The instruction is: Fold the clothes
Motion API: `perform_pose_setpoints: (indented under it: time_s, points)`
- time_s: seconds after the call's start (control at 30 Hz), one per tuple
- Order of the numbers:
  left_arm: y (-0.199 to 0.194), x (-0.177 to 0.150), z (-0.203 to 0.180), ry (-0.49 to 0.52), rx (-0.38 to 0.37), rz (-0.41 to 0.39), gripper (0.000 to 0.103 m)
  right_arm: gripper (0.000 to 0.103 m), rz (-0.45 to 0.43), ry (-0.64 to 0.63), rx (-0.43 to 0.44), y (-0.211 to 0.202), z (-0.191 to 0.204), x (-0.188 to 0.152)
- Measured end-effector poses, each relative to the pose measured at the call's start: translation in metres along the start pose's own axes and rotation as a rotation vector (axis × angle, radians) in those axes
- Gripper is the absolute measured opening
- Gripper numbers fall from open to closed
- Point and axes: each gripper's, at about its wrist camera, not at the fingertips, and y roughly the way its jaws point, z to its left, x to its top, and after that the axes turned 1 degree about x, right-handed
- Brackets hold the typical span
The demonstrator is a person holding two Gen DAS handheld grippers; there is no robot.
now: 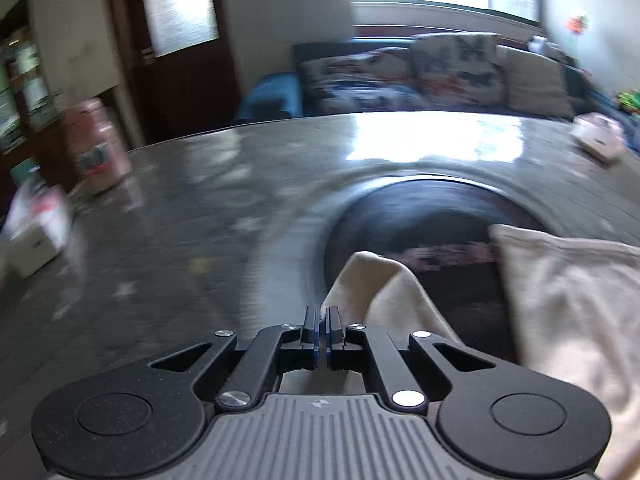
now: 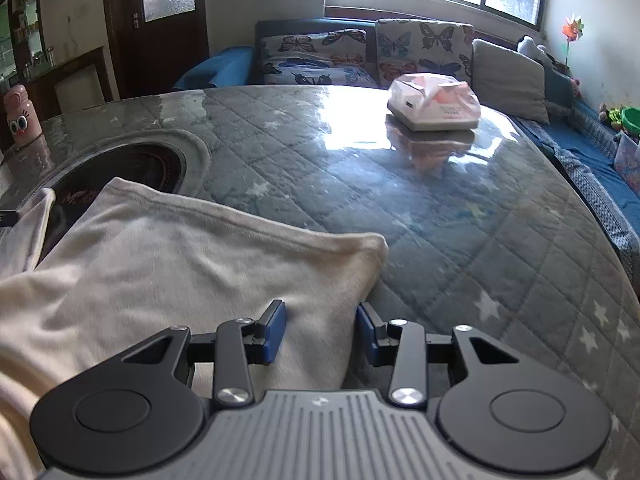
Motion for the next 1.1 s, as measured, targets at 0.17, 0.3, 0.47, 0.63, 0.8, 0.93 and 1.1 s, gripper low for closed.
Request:
perform_pose_setpoints:
  time_s: [0.17, 0.3, 0.47, 0.63, 0.8, 0.93, 1.1]
  points:
    - [0.001, -0.008, 0.049, -0.093, 0.135, 0.02, 0.003, 0.039, -0.011, -0.019, 0.029, 0.021, 0.014, 0.02]
    - [-0.006, -0.019, 0.088, -0.167, 0.224, 0.039, 0.003, 0.039, -0.022, -0.055, 0.058, 0.038, 0.03, 0.035]
    - [-0.022, -0.021, 0.094, -0.172, 0.186, 0.037, 0.003, 0.039, -0.033, -0.11, 0.074, 0.056, 0.052, 0.052]
    - [-0.019, -0.001, 0.069, -0.146, 0.149, -0.01, 0.004, 0.042, -0.031, -0.126, 0.077, 0.069, 0.059, 0.063]
    - [0.006, 0.018, 0.067, -0.164, 0.202, 0.008, 0.004, 0.042, -0.045, -0.12, 0.075, 0.079, 0.065, 0.071]
    - [0.016, 0.027, 0.07, -0.151, 0.258, 0.002, 0.004, 0.043, -0.055, -0.109, 0.082, 0.091, 0.071, 0.081]
    - [0.027, 0.027, 0.086, -0.177, 0.391, 0.044, 0.004, 0.045, -0.067, -0.119, 0.09, 0.106, 0.079, 0.094]
